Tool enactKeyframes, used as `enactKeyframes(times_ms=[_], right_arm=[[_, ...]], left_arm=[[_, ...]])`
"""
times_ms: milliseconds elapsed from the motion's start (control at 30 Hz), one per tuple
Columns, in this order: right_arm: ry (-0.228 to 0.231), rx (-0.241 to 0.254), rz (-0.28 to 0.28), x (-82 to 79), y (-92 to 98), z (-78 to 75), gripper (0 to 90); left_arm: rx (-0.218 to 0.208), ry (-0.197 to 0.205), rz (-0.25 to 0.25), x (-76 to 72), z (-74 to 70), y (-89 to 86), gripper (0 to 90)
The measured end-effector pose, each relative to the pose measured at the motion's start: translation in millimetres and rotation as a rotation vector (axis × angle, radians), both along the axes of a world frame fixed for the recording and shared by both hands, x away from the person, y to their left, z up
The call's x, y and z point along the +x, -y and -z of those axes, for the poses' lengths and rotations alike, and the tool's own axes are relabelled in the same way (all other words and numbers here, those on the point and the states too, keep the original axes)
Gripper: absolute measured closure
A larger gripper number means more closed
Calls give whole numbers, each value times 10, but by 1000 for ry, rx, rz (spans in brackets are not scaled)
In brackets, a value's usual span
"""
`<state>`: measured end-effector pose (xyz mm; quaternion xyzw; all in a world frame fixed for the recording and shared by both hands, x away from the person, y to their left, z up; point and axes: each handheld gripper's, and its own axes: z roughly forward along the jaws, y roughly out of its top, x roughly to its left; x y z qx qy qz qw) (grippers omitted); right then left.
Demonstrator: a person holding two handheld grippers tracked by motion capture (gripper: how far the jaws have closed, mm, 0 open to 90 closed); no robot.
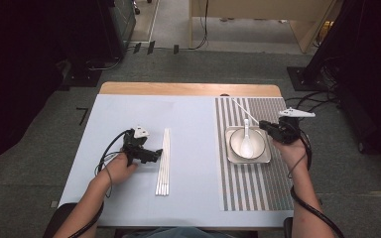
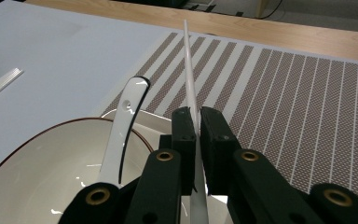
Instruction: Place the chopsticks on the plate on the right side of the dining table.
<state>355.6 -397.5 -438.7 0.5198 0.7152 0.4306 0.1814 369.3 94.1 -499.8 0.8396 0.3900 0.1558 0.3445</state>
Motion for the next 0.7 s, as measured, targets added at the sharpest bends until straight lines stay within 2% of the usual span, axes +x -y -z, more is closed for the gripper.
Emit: enactKeyframes(times_ms=[200,400,700], right_arm=[[-13,11,17,10,54,88,853],[-6,-45,2,21,25,159,853],[7,-78,-28,11,40,242,853]], left_arm=[[0,0,0,0,0,0,0],[0,0,0,0,0,0,0],[0,0,0,0,0,0,0]])
